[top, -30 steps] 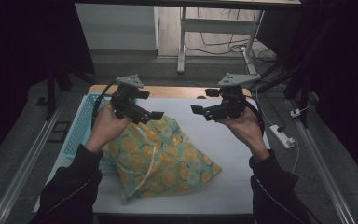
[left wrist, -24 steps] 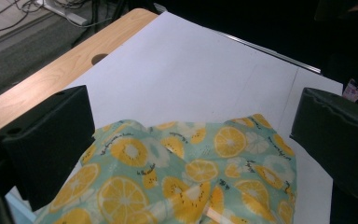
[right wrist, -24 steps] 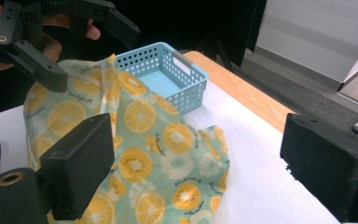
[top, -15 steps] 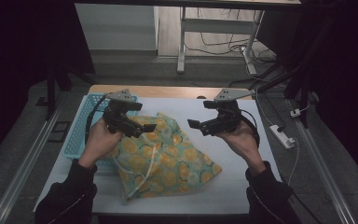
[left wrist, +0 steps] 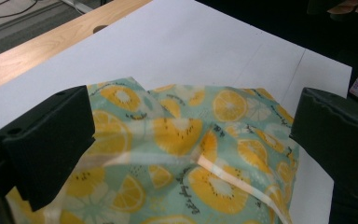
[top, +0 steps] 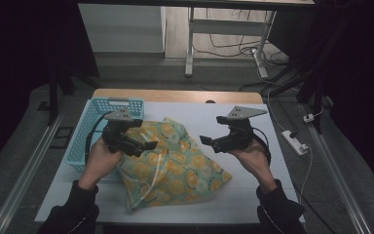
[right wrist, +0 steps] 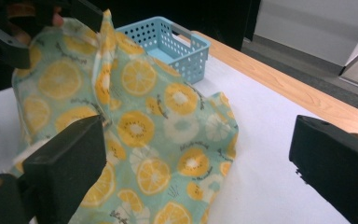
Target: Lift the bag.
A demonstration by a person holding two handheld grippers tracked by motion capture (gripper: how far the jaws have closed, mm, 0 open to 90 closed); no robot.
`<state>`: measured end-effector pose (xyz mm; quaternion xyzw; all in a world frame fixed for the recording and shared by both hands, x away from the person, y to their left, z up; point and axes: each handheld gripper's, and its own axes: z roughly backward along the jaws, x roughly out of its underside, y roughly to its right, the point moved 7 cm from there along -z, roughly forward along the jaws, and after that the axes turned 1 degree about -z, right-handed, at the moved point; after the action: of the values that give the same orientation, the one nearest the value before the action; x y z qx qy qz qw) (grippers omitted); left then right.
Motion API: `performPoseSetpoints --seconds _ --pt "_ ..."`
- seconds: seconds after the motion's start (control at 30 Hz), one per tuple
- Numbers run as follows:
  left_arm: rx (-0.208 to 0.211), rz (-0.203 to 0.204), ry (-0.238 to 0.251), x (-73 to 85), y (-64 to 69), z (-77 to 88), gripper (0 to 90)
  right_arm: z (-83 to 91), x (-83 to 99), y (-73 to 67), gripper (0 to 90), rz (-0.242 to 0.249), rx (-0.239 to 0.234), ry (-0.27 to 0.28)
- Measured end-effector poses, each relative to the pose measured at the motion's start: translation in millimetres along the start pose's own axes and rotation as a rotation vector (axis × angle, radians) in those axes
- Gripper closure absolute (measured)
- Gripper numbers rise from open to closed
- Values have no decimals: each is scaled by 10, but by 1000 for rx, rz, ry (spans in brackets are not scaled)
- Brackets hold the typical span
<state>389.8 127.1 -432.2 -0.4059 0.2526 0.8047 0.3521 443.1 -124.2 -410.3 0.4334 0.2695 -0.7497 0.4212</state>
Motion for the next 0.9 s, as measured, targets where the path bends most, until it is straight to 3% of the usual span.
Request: performPoseSetpoints --seconds 0.6,0.9 --pt "-88 22 -16 428 120 295 0 114 256 -33 7 8 25 -29" --pt "-109 65 -11 663 157 451 0 164 384 -95 7 21 33 -54"
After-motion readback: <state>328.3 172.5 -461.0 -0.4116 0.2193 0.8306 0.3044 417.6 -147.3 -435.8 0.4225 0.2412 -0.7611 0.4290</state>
